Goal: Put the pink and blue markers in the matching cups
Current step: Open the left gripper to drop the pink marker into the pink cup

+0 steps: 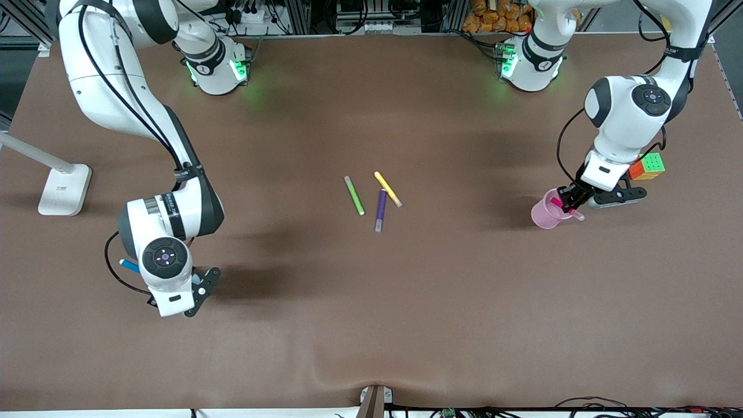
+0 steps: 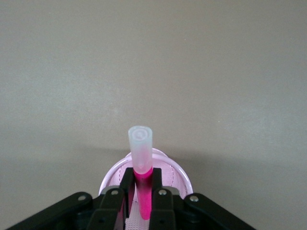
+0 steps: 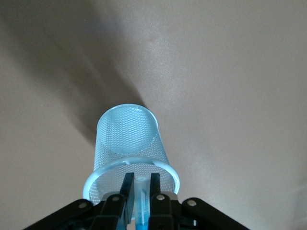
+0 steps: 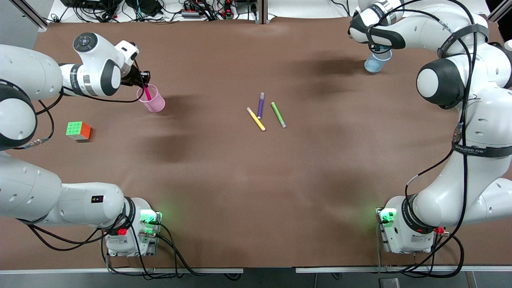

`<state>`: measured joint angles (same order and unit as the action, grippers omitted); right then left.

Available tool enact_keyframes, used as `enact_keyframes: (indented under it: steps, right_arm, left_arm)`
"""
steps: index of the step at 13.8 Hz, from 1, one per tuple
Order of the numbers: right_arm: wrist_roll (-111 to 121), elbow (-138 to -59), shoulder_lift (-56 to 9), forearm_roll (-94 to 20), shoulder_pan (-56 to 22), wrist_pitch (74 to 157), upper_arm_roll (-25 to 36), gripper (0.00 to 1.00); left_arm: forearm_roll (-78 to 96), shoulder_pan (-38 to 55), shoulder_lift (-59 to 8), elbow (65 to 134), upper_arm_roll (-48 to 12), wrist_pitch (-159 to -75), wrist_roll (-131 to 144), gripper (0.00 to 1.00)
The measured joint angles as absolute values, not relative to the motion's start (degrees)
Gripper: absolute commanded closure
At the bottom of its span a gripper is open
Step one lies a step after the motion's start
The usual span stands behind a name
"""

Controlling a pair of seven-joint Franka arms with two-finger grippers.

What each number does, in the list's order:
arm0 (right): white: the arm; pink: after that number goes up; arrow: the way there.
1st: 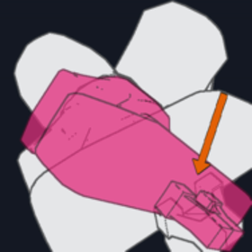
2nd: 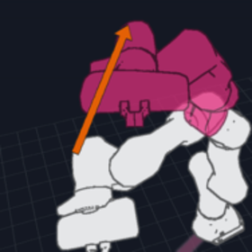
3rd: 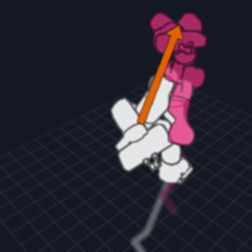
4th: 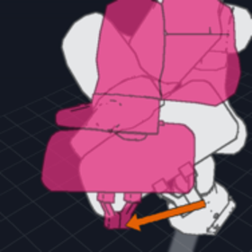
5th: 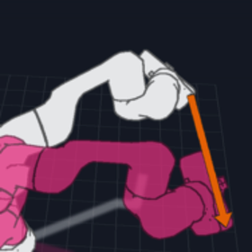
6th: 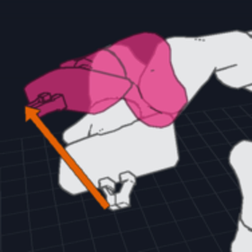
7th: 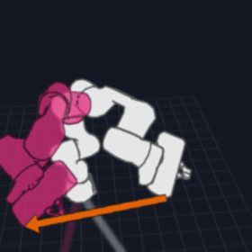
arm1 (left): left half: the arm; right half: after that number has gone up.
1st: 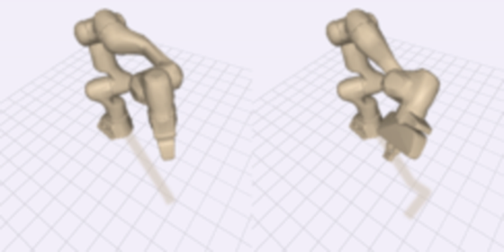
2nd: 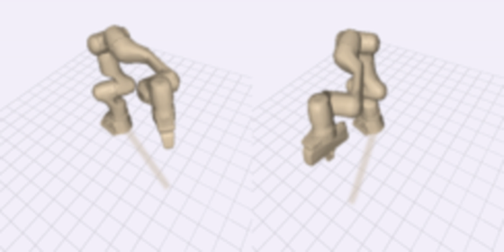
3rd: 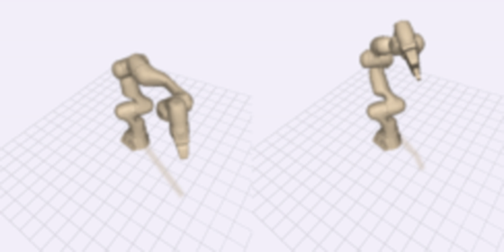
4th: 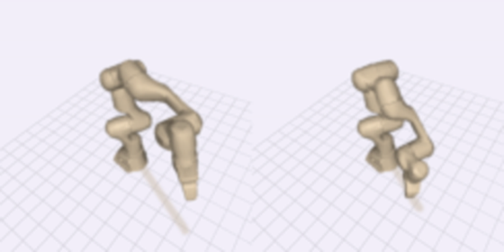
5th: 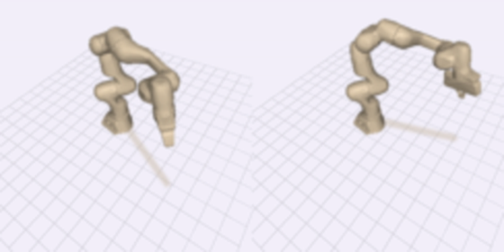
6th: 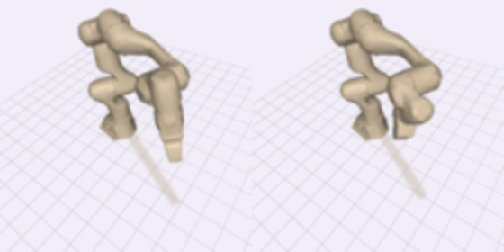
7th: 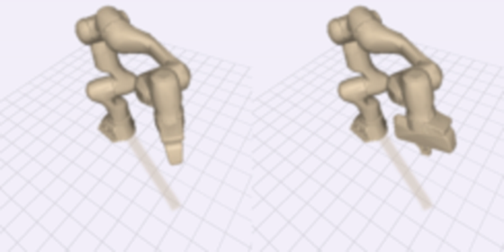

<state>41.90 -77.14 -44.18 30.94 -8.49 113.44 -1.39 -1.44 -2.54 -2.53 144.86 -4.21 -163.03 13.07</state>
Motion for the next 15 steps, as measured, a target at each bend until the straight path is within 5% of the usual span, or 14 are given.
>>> enact_keyframes:
  steps: [2,6,12,13,14,15]
  right_arm:
    - [41.9,-77.2,-44.3,31.2,-8.5,113.8,-1.4,0.54]
    - [41.9,-77.2,-44.4,31.4,-8.5,113.8,-1.4,0.52]
    - [41.8,-76.7,-44.2,31.5,-8.5,114.0,-1.4,0.39]
    - [41.8,-76.4,-44.0,31.5,-8.5,114.0,-1.4,0.27]
    - [41.7,-76.0,-43.6,31.5,-8.5,114.0,-1.4,0.01]
    - [41.7,-75.7,-43.2,31.4,-8.5,114.0,-1.4,0.00]
  left_arm:
    - [-1.4,-2.5,-2.7,144.6,-4.2,-163.1,12.9,0.00]
    - [-1.4,-2.6,-2.8,142.4,-4.2,-161.4,12.9,0.00]
    - [-1.4,-2.6,-1.3,129.1,-4.2,-139.2,12.8,0.00]
    - [-1.4,-2.6,-0.7,126.8,-4.2,-135.2,12.7,0.00]
    - [-1.4,-2.6,-0.2,124.5,-4.3,-131.1,12.7,0.00]
    - [-1.4,-2.6,0.4,122.4,-4.4,-127.2,12.7,0.00]
